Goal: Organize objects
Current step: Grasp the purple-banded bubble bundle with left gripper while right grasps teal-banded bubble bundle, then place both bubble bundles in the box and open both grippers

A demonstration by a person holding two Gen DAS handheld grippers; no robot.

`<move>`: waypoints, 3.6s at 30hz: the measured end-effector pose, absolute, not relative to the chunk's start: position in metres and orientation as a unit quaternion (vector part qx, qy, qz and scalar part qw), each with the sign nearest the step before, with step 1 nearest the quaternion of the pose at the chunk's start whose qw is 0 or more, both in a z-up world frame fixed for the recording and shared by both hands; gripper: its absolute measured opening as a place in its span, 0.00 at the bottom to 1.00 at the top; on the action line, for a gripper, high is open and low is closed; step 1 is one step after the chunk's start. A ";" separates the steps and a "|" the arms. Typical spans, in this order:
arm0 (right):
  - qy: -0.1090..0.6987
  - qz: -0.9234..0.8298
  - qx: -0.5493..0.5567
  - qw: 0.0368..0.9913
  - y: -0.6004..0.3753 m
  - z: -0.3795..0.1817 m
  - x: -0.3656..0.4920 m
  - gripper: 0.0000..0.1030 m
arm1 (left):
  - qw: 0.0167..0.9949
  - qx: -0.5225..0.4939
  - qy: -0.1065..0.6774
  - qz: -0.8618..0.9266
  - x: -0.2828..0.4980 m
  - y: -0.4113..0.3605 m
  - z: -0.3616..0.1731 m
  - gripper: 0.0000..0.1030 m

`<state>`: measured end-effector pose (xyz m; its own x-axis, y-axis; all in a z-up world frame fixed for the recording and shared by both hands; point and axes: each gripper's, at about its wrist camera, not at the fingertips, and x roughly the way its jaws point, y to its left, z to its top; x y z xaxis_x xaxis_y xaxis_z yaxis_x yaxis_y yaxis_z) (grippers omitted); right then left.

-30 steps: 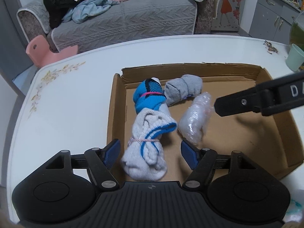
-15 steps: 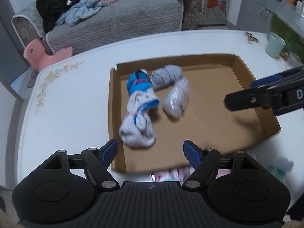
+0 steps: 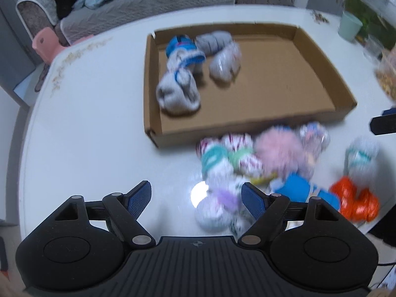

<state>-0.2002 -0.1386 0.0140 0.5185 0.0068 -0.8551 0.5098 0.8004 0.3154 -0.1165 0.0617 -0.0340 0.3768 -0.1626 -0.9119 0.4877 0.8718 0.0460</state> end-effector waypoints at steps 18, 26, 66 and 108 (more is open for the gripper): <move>0.533 -0.191 0.331 0.755 -0.125 -0.038 -0.207 0.90 | 0.809 0.135 0.537 -0.198 -0.120 0.081 -0.058 0.80; 0.543 -0.198 0.332 0.746 -0.123 -0.049 -0.203 0.86 | 0.799 0.059 0.565 -0.195 -0.107 0.077 -0.069 0.81; 0.411 -0.240 0.363 0.801 -0.158 0.002 -0.218 0.47 | 0.827 0.002 0.526 -0.198 -0.080 0.092 0.021 0.42; 0.473 -0.078 0.305 0.823 -0.135 -0.034 -0.005 0.49 | 0.813 0.154 0.526 -0.196 -0.017 0.015 -0.069 0.45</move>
